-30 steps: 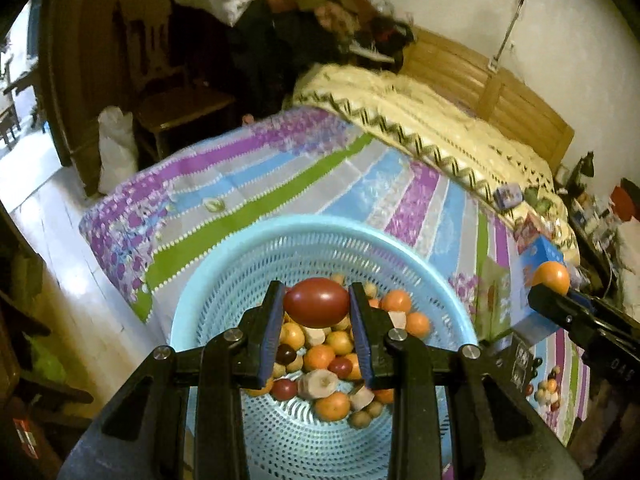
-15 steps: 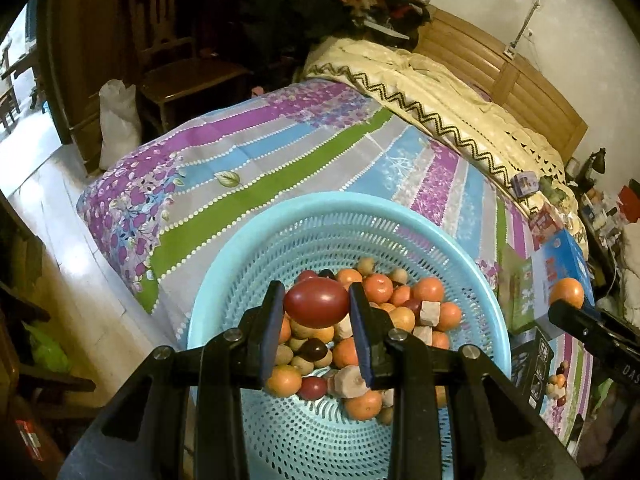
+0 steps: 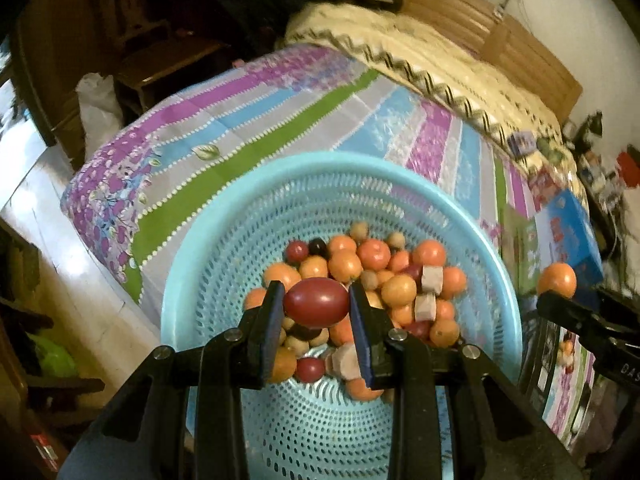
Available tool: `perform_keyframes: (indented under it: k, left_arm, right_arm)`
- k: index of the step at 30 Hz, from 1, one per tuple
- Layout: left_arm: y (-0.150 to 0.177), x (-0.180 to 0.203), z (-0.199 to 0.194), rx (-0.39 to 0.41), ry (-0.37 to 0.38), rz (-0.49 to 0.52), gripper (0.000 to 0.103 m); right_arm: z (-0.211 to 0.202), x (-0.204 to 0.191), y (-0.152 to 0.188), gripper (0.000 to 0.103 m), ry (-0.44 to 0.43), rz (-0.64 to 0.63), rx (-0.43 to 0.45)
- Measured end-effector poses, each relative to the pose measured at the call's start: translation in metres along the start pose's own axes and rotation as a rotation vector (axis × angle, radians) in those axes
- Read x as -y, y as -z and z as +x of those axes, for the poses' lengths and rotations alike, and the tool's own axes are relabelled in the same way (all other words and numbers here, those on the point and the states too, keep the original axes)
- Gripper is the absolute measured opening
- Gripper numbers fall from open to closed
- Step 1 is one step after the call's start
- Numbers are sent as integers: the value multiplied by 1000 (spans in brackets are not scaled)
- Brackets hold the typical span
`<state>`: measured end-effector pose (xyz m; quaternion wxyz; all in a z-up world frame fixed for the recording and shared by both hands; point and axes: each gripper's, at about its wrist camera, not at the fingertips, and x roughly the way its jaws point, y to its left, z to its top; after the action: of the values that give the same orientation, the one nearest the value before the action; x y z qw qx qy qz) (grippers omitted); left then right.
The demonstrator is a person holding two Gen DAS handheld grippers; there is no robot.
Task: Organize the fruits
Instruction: 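Open both tools to drop the tomato and orange into the basket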
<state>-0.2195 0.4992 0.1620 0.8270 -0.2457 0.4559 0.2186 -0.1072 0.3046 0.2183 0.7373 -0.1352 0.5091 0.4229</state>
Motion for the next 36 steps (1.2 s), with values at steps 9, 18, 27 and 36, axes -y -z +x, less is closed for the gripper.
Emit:
perform_keyframes:
  k: [9, 18, 27, 36]
  left_arm:
    - [1, 3, 5, -15, -11, 20, 33]
    - [1, 2, 12, -39, -13, 29, 33]
    - [7, 7, 25, -109, 6, 47, 41]
    - [10, 5, 34, -142, 4, 30, 62]
  right_arm:
    - [8, 3, 5, 43, -12, -5, -28]
    - [14, 4, 6, 43, -20, -6, -42]
    - [21, 7, 9, 44, -31, -1, -68]
    - [20, 9, 9, 69, -23, 12, -53]
